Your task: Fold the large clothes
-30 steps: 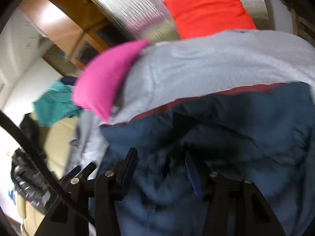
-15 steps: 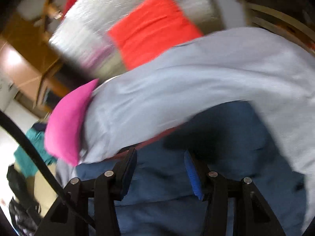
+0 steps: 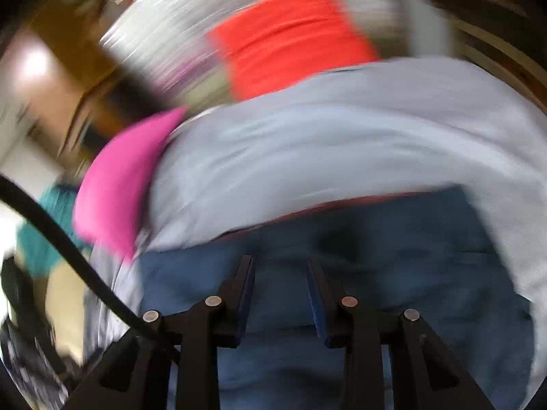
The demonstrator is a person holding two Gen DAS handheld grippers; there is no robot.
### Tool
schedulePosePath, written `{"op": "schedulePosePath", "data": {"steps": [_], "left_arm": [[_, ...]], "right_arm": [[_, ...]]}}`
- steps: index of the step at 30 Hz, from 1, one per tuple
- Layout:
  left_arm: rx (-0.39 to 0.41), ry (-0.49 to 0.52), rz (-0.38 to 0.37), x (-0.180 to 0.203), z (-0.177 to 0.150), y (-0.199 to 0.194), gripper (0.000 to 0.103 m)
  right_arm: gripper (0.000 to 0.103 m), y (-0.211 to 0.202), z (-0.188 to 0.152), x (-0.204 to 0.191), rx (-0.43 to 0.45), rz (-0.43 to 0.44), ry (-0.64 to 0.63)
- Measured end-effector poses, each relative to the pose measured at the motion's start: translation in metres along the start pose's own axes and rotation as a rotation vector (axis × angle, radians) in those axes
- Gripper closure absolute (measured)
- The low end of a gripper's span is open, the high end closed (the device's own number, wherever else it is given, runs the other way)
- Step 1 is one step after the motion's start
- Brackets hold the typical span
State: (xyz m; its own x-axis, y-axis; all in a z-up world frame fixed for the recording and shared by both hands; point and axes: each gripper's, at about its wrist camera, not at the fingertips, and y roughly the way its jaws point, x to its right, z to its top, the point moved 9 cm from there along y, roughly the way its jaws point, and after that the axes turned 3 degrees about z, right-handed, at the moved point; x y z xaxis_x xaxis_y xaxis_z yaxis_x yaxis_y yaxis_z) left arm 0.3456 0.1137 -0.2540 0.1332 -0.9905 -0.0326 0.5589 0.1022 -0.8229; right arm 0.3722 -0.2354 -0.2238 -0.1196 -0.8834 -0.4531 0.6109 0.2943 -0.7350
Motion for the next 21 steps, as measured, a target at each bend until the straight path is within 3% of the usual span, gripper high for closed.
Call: {"op": "schedulePosePath", "data": {"steps": [4, 7, 9, 12, 16, 19, 21], "left_arm": [[0.006, 0.031, 0.027, -0.001, 0.000, 0.000, 0.010], [0.005, 0.048, 0.046, -0.001, 0.000, 0.001, 0.010], [0.004, 0.055, 0.040, -0.001, -0.001, 0.002, 0.010], [0.007, 0.064, 0.031, 0.000, 0.001, 0.001, 0.010], [0.010, 0.062, 0.021, 0.002, 0.001, -0.002, 0.010], [0.015, 0.065, 0.011, 0.006, -0.002, -0.008, 0.010], [0.025, 0.082, 0.009, 0.011, -0.005, -0.013, 0.010]], "right_arm": [[0.068, 0.047, -0.028, -0.081, -0.134, 0.070, -0.106], [0.064, 0.085, -0.043, -0.082, -0.189, -0.001, -0.109], [0.064, 0.110, -0.039, -0.071, -0.177, -0.059, -0.112], [0.064, 0.119, -0.028, -0.061, -0.155, -0.060, -0.081], [0.062, 0.075, -0.020, -0.059, -0.092, 0.040, -0.019], [0.046, 0.024, -0.008, -0.031, 0.024, 0.018, 0.029], [0.046, -0.008, -0.002, 0.008, 0.076, -0.061, 0.063]]}}
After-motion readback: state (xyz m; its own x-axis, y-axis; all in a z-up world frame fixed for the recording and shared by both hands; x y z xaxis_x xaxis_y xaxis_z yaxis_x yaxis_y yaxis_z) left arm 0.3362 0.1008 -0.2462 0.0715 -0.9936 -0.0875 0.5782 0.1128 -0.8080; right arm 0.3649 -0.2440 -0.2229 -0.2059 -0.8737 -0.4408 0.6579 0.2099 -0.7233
